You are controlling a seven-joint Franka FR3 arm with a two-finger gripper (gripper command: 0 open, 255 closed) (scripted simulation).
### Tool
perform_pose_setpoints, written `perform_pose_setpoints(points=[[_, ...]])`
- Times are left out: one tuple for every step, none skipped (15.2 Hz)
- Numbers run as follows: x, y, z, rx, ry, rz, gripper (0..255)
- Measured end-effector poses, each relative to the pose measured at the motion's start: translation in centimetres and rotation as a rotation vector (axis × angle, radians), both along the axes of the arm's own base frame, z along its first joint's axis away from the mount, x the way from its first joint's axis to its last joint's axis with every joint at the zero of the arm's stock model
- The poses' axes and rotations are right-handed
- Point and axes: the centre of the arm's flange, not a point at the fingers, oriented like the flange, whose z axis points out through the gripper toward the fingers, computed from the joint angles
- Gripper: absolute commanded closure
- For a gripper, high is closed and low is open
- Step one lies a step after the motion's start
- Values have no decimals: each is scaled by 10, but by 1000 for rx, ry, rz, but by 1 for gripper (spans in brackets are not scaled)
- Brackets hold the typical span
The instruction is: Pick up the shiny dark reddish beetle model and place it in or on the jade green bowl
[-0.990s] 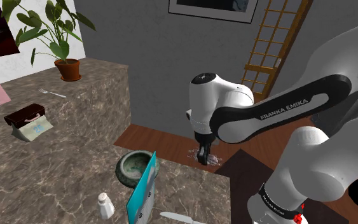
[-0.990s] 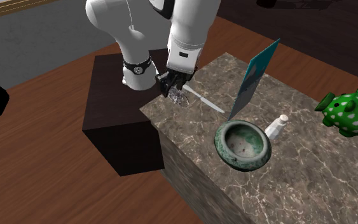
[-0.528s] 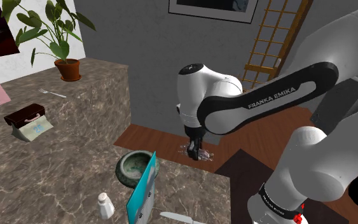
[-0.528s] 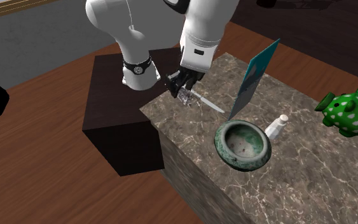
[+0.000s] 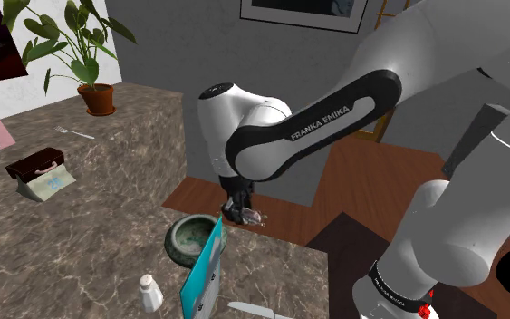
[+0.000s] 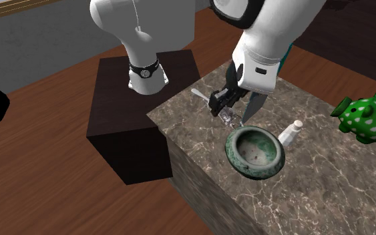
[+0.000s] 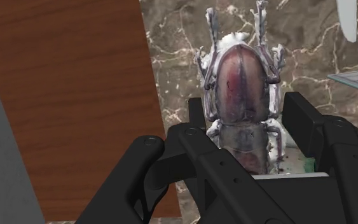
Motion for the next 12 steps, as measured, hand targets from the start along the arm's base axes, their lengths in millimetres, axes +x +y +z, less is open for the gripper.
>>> perform_pose_setpoints(points=[[8,10,-1,0,0,0,255],[19,20,-2,0,0,0,255],[26,32,-4,1,0,0,255],[36,41,-2,0,1,1,255],[47,52,-1,1,0,1,255],[55,61,0,1,1,1,255],[62,71,1,1,1,1,255],[70,80,-1,1,1,1,255],[76,86,-3,1,1,1,255],[80,90,-6,1,1,0,255],[81,92,-10,1,1,0,255],[82,92,-15,1,1,0,255]])
